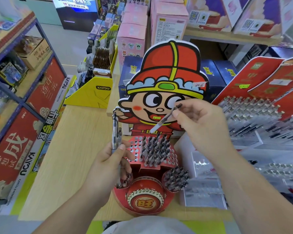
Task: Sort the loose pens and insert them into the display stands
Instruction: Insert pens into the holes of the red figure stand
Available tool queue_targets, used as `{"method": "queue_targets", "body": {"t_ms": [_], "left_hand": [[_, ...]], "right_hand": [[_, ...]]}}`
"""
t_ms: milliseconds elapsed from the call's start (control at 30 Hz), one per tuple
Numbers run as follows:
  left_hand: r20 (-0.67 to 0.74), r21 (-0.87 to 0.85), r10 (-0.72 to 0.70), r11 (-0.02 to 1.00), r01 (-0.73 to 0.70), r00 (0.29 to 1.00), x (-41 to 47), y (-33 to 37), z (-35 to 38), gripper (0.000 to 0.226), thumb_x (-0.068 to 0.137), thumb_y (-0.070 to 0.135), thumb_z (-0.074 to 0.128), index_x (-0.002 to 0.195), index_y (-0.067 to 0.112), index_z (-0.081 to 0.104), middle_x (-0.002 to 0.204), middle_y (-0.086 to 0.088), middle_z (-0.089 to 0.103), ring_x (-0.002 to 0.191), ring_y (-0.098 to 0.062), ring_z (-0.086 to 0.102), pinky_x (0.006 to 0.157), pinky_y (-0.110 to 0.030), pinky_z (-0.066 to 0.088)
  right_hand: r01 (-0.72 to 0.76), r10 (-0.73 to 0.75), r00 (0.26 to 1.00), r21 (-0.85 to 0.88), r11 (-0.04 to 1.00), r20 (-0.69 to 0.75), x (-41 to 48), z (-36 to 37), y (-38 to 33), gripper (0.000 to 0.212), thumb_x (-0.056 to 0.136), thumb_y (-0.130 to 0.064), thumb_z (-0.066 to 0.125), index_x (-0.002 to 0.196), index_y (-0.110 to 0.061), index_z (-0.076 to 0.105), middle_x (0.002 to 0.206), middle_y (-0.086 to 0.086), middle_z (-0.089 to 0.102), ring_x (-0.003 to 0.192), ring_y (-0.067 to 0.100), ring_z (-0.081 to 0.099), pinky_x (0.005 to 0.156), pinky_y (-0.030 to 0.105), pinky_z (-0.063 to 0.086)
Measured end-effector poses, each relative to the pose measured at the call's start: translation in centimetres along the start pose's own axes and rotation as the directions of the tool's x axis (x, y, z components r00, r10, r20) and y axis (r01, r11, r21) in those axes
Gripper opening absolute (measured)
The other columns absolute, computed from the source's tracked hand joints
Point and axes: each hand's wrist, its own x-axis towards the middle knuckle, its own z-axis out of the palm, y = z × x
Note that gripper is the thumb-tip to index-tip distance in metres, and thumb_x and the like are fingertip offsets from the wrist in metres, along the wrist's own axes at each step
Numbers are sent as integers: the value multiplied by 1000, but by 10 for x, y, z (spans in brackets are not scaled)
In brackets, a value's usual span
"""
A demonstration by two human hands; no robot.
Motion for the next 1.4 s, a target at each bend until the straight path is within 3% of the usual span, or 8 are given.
{"method": "queue_targets", "body": {"t_ms": [67, 267, 467, 667, 933, 1133, 1400], "left_hand": [[4, -5, 1, 1000, -1, 1000, 1, 0, -1, 21, 107, 19, 44, 111, 11, 63, 79, -7, 66, 62, -26, 52, 46, -30, 41], [13, -3, -13, 1000, 13, 1000, 2, -2, -2, 22, 107, 21, 44, 112, 12, 63, 81, -8, 67, 64, -27, 53, 48, -31, 41], [16, -6, -17, 1000, 17, 1000, 7, -3, -4, 22, 107, 22, 44, 110, 14, 64, 81, -9, 66, 62, -25, 54, 48, -31, 42], [21, -21, -26, 999, 26, 999, 10, -6, -5, 22, 107, 22, 45, 109, 15, 65, 82, -11, 66, 62, -26, 54, 49, -32, 41], [42, -25, -40, 999, 41, 998, 8, -7, -4, 22, 107, 21, 44, 110, 14, 65, 82, -8, 67, 61, -23, 56, 49, -32, 41], [64, -50, -44, 998, 47, 997, 6, -6, -3, 22, 107, 20, 44, 110, 13, 65, 79, -8, 64, 57, -22, 52, 49, -31, 41], [77, -62, -47, 997, 52, 996, 3, -11, -5, 22, 106, 23, 45, 109, 15, 65, 74, -8, 59, 54, -22, 44, 52, -33, 39]], "right_hand": [[31, -28, 999, -84, 996, 35, 2, 7, 9, 22, 89, -10, 73, 100, -29, 72, 89, -8, 74, 86, 11, 71, 82, 31, 58], [49, 0, 985, -279, 959, 172, 3, 23, 32, 19, 87, -16, 76, 104, -24, 75, 86, -22, 69, 84, -5, 65, 79, 12, 51], [34, 48, 969, -324, 945, 242, 8, 31, 42, 21, 86, -18, 78, 106, -22, 77, 89, -15, 73, 85, -2, 67, 86, 26, 57], [49, 76, 946, -369, 928, 316, 9, 33, 42, 20, 87, -21, 76, 107, -24, 77, 84, -26, 65, 88, -2, 67, 87, 27, 56], [19, 165, 917, -456, 890, 362, 12, 36, 47, 20, 87, -26, 75, 107, -27, 77, 99, -14, 73, 94, 2, 66, 91, 33, 55], [105, 182, 886, -567, 817, 427, 19, 33, 37, 18, 89, -29, 73, 106, -30, 77, 99, -13, 74, 87, 1, 63, 80, 25, 53], [269, 115, 866, -647, 713, 487, 16, 32, 29, 19, 95, -30, 64, 110, -32, 76, 103, -9, 75, 96, 14, 65, 82, 36, 55]]}}
